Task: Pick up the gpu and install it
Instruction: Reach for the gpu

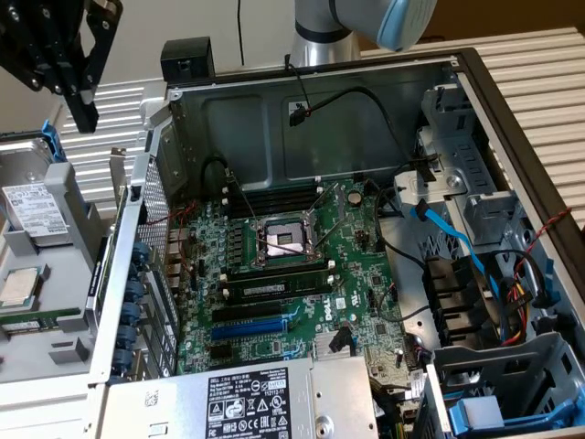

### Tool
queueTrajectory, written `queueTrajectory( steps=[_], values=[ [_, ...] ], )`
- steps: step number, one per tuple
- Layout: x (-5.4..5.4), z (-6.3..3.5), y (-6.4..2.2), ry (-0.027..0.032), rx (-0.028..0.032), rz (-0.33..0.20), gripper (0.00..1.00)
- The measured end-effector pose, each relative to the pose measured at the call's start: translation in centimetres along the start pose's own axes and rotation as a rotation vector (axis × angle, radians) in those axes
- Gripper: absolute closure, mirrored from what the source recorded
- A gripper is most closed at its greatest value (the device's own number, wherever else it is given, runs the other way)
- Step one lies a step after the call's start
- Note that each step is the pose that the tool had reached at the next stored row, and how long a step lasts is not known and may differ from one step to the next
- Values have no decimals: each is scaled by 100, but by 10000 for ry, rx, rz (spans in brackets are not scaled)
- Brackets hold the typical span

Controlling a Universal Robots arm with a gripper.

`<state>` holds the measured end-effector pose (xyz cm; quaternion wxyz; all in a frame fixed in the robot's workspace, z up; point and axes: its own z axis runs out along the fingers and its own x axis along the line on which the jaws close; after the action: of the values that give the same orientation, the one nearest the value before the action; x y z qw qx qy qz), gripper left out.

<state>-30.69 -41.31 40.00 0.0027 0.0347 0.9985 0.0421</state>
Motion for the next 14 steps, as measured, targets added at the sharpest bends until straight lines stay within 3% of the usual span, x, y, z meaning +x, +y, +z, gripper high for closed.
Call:
queueTrajectory(
  steps=[1,2,3,6,9,11,14],
  values=[
    [2,-1,-10,92,-54,13,89],
    [1,0,-16,187,-74,26,89],
    [2,-1,-17,244,-71,31,89],
    [2,0,-18,273,-68,35,89],
    [1,3,-18,429,-29,48,89],
    [2,6,-18,583,61,66,89],
    [2,7,-18,629,72,69,89]
  ],
)
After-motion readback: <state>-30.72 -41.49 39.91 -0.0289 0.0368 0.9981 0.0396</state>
